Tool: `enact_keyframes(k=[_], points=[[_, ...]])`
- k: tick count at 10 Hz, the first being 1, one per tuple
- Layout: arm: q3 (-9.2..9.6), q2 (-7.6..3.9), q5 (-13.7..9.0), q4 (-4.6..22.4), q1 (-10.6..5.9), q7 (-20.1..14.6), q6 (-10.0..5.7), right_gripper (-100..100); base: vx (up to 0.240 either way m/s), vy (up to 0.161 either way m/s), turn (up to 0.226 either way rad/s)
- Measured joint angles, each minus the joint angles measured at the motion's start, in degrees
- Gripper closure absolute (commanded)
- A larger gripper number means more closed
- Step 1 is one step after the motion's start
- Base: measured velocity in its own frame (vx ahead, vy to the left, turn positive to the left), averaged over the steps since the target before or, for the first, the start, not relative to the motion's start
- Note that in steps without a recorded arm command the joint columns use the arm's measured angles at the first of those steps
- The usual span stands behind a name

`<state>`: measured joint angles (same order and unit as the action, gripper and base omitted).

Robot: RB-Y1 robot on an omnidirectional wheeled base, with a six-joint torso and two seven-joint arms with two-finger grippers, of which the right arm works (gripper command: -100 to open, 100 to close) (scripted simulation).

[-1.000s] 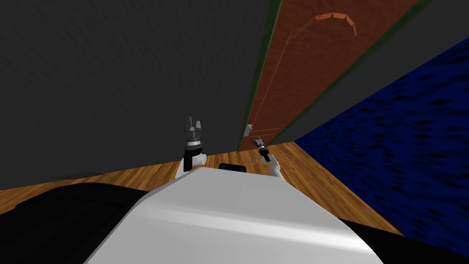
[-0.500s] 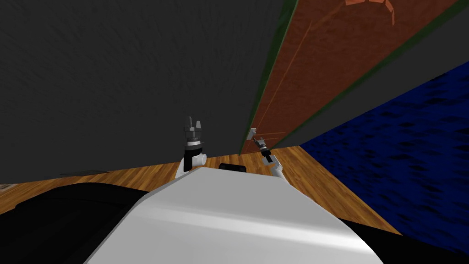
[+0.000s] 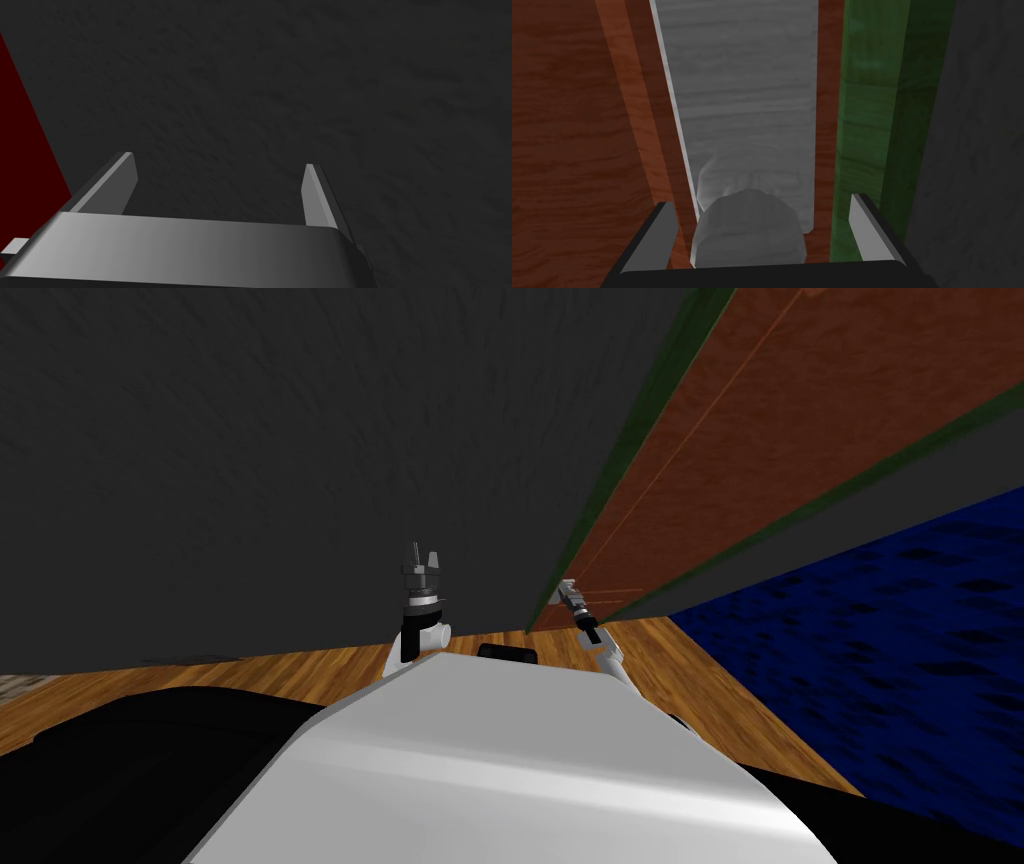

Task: Pull the door open

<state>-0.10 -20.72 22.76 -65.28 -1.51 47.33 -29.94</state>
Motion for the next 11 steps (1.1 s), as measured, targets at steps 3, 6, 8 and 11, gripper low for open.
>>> enact_keyframes(k=[3,6,8,11], points=[[-0.02,-0.05,0.0,0.0,-0.06,0.1,0.11,100,-0.017,-0.009,0.003],[0.02,-0.04,0.0,0.1,0.03,0.0,0.13,100,-0.011,-0.007,0.020],[0.02,-0.09,-0.9,0.5,-0.30,-2.0,0.27,100,-0.046,-0.043,0.070],[0.21,0.06,-2.6,1.1,-0.93,-5.7,0.25,100,-0.055,-0.040,0.065]])
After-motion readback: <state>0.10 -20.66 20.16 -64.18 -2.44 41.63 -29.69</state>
